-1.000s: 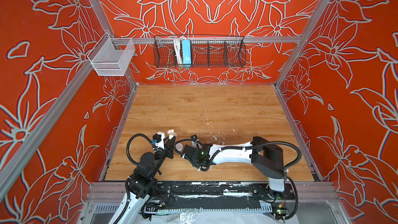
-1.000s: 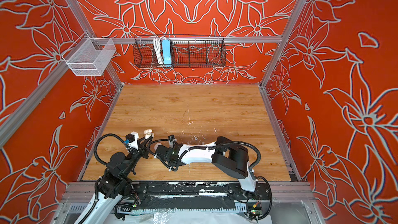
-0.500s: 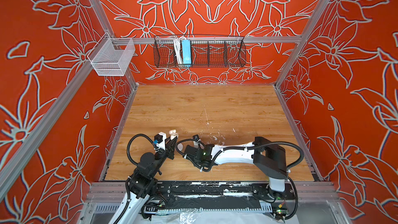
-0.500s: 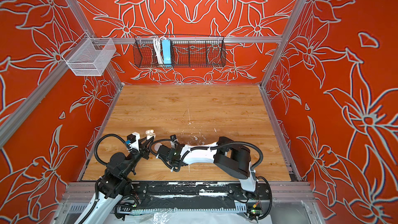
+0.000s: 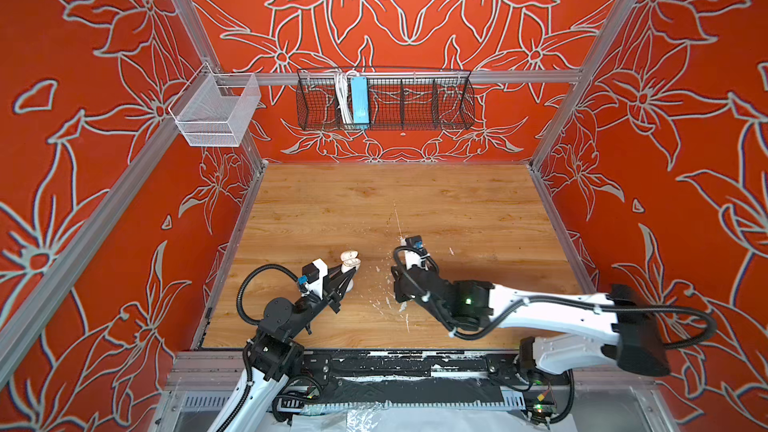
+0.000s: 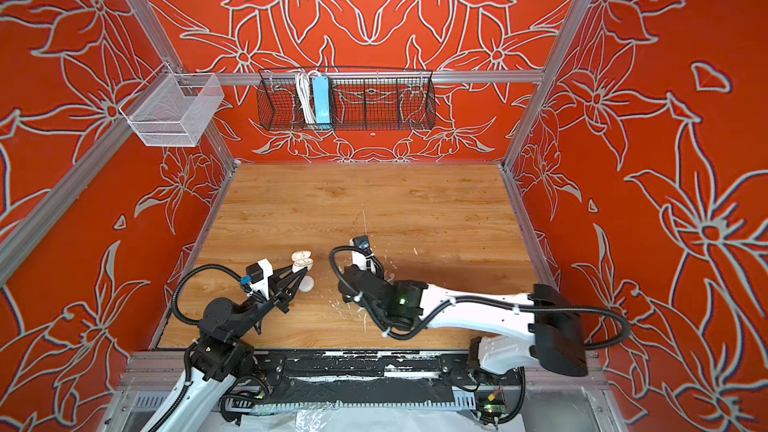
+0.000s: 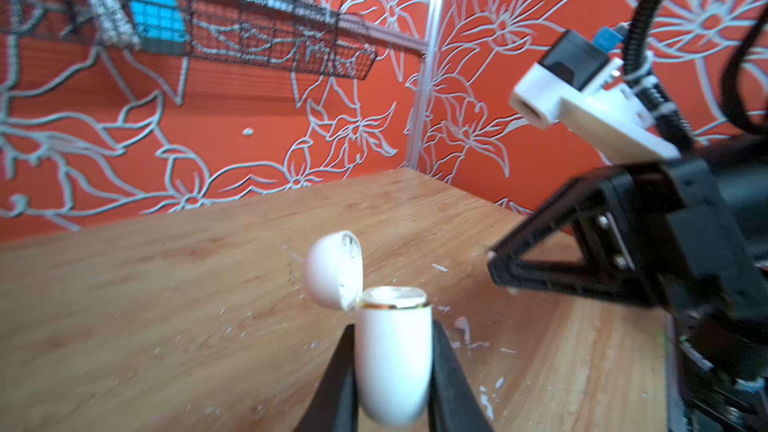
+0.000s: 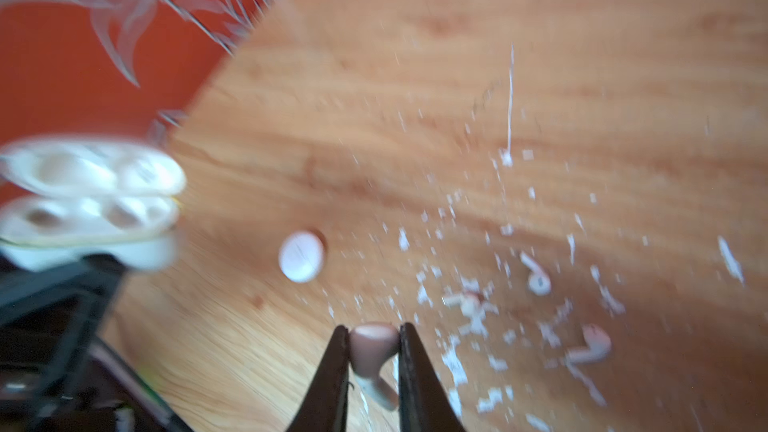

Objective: Insert the wireless bluetooth earbuds into the charging case
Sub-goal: 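Lift the earbud and carry it toward the case in the left gripper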

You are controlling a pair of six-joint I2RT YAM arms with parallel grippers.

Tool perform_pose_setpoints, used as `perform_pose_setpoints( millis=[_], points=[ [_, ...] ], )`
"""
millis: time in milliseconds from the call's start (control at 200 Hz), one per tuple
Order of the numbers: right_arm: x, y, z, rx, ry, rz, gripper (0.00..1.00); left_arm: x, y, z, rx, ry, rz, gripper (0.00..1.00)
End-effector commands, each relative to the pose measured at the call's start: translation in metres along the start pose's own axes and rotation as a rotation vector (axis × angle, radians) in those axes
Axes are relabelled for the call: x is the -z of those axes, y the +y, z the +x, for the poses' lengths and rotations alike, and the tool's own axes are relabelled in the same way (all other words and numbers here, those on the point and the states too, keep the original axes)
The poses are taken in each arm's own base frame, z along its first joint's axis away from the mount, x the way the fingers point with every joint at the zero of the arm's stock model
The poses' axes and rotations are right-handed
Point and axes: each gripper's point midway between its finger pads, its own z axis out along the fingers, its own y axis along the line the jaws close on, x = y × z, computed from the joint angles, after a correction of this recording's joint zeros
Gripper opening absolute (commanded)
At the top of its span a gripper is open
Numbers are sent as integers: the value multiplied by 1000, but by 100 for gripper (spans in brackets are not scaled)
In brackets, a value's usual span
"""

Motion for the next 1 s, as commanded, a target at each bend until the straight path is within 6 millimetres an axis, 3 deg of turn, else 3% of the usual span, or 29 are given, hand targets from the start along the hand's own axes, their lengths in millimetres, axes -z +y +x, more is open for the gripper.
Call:
perform_pose_setpoints(
  millis=[0, 200, 325, 460, 716, 871, 996],
  points=[
    [26, 22, -46, 30, -211, -124, 14, 1, -26, -17, -40, -84, 152, 0],
    [106, 78, -93, 99, -471, -478, 14, -1, -47, -54, -103, -168, 257, 0],
    [139, 111, -99, 117, -545, -700, 14, -7, -63, -73, -157, -198, 327, 0],
    [167, 131, -102, 138, -616, -847, 14, -15, -80, -89, -223, -232, 397, 0],
    [179, 124, -109, 101, -656, -861, 14, -19, -102, -114, -290, -297, 469, 0],
    [174, 115, -106, 75, -668, -832, 14, -12, -108, -123, -314, -334, 483, 0],
    [171, 119, -102, 78, -670, -851, 14, -6, -114, -127, -330, -354, 511, 0]
  ],
)
